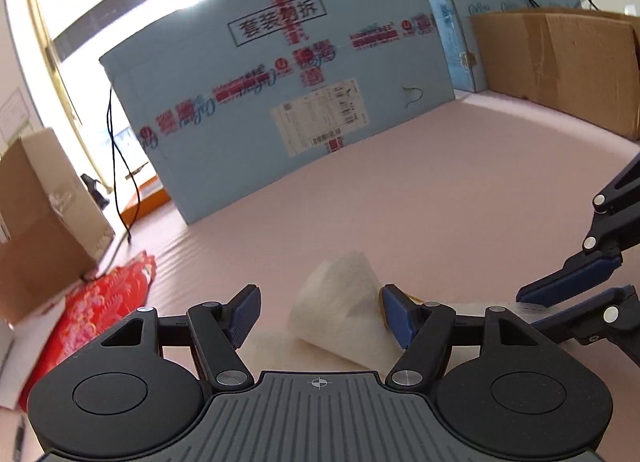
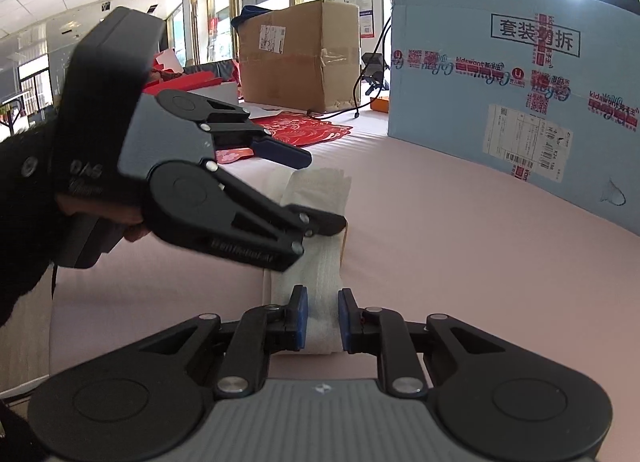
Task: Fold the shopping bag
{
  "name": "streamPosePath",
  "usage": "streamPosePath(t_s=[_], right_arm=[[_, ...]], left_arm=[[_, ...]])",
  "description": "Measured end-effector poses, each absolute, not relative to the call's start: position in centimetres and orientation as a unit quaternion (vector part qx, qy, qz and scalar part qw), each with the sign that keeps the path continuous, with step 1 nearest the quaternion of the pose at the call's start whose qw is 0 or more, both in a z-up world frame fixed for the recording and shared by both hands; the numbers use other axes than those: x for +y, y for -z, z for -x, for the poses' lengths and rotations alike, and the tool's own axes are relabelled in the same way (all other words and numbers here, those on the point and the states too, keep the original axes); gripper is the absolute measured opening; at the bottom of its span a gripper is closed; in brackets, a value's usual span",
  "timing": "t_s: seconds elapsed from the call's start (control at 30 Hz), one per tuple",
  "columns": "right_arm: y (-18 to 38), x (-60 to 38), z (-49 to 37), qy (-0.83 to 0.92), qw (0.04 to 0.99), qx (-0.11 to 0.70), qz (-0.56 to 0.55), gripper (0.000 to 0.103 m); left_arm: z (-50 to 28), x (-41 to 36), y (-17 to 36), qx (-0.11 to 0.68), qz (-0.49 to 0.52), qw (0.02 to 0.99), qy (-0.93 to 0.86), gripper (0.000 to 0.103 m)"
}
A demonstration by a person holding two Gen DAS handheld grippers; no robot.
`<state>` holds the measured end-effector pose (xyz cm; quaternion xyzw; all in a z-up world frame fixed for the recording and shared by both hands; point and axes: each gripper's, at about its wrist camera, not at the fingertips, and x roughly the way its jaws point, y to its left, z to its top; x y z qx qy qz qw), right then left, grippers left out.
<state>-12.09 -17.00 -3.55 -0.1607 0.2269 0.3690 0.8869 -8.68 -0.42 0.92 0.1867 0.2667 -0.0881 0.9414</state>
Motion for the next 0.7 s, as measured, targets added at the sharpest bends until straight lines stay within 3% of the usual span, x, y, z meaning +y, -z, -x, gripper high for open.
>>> streamPosePath(t_s=[0.4,0.5,0.57,0.7], right_arm=[[3.6,-17.6,11.4,-0.363,0.891,0.241,0.128,0.021],[3.5,-17.8,11.2,-0.367,0.891,0.241,0.118,0.025],[3.5,-18.1,11.0,-0.369,0.891,0.245,0.104,0.027],[3.4,-18.4,10.5,-0.370,0.890,0.253,0.084,0.031]], left_arm=[[14.8,0.5,-0.2,0.277,-0.225,0.934,-0.009,0.068],[15.6,1.1,-2.0,0.239,-0.178,0.955,0.003,0.068],[16.0,0.7,-3.2,0.191,-0.153,0.969,0.031,0.076],[15.4,-1.1,-3.8,0.154,-0.141,0.973,0.100,0.077]])
